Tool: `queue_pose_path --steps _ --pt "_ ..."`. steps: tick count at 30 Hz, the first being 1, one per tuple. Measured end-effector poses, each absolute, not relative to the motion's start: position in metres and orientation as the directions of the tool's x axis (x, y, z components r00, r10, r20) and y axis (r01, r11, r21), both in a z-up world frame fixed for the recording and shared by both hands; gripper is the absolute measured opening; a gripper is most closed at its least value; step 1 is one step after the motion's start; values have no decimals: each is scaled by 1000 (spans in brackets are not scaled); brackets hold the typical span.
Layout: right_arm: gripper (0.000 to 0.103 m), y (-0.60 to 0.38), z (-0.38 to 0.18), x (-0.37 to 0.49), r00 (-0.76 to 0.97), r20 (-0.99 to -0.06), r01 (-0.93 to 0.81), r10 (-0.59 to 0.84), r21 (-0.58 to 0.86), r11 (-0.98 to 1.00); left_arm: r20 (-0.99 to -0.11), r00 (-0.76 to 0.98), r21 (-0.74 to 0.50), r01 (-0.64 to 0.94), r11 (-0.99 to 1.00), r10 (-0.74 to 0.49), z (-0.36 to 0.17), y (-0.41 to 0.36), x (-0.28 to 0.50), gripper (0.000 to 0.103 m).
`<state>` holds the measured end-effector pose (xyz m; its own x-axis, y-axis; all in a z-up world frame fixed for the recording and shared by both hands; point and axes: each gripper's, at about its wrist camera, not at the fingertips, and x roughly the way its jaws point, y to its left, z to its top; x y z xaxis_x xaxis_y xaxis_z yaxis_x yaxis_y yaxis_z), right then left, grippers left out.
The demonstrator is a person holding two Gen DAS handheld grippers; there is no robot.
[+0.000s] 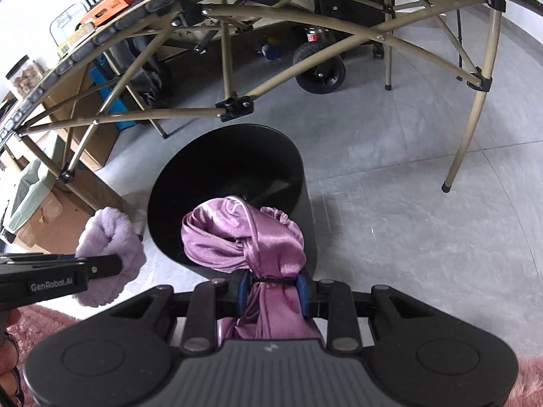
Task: Collect trash
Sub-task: 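Lift both held scrunchies and carry them down over the black bin, then open the left gripper over the bin to drop the lavender scrunchie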
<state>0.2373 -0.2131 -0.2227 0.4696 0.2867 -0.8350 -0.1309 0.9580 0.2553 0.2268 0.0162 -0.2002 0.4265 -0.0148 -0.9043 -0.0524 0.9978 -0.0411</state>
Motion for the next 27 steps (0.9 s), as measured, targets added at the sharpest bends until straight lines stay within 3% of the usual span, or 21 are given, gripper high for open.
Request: queue_pose_path --steps 27 --pt "27 -248 -226 299 525 -826 -22 204 226 974 -898 437 -56 -8 998 -47 -204 -27 301 23"
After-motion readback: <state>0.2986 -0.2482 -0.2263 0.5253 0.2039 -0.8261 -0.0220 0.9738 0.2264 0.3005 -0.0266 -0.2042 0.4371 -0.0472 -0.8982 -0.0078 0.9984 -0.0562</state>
